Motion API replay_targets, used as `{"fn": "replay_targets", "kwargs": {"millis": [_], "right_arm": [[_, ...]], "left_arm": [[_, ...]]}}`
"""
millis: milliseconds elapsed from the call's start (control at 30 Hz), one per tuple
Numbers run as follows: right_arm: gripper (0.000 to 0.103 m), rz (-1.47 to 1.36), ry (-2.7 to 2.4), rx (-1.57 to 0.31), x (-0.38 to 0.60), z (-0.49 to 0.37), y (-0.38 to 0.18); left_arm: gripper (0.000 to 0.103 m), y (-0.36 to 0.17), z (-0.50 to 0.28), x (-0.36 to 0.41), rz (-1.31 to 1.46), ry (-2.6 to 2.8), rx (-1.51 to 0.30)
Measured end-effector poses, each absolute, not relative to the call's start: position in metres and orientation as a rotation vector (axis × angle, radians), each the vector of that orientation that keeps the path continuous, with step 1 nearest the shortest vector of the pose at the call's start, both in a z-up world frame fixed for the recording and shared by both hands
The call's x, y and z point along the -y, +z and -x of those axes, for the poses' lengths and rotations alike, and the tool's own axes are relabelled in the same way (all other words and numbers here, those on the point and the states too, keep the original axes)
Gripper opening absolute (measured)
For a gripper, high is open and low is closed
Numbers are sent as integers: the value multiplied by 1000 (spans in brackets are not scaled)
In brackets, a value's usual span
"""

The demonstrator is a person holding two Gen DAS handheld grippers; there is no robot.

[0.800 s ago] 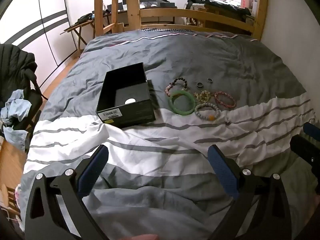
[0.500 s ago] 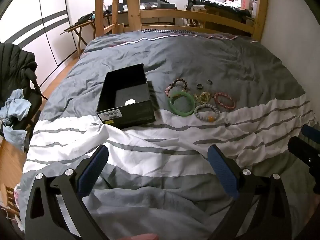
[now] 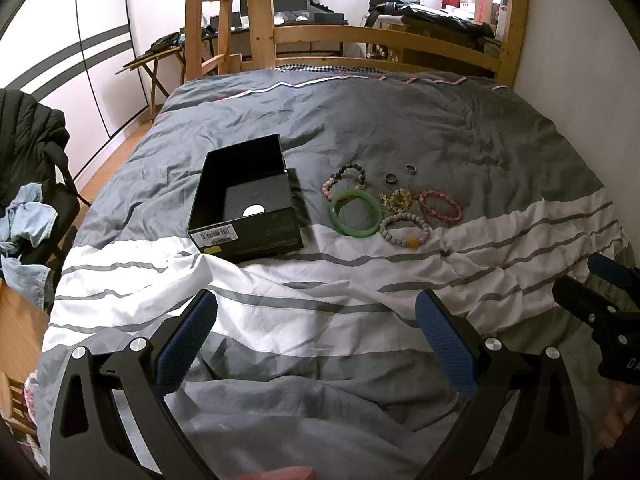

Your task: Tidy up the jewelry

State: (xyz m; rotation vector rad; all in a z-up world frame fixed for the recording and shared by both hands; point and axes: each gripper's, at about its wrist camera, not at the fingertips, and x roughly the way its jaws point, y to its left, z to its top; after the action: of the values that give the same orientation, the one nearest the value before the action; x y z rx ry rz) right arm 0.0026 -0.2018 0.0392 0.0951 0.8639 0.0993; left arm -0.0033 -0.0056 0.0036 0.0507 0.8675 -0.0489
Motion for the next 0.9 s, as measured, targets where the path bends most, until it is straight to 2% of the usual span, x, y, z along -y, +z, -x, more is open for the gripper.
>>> {"fn": "replay_targets", "kwargs": {"millis": [900], "right_arm": [[100,-102,124,-864,201,-3,41]], "left_arm": [[98,0,4,7,-58,-71,-877]]}}
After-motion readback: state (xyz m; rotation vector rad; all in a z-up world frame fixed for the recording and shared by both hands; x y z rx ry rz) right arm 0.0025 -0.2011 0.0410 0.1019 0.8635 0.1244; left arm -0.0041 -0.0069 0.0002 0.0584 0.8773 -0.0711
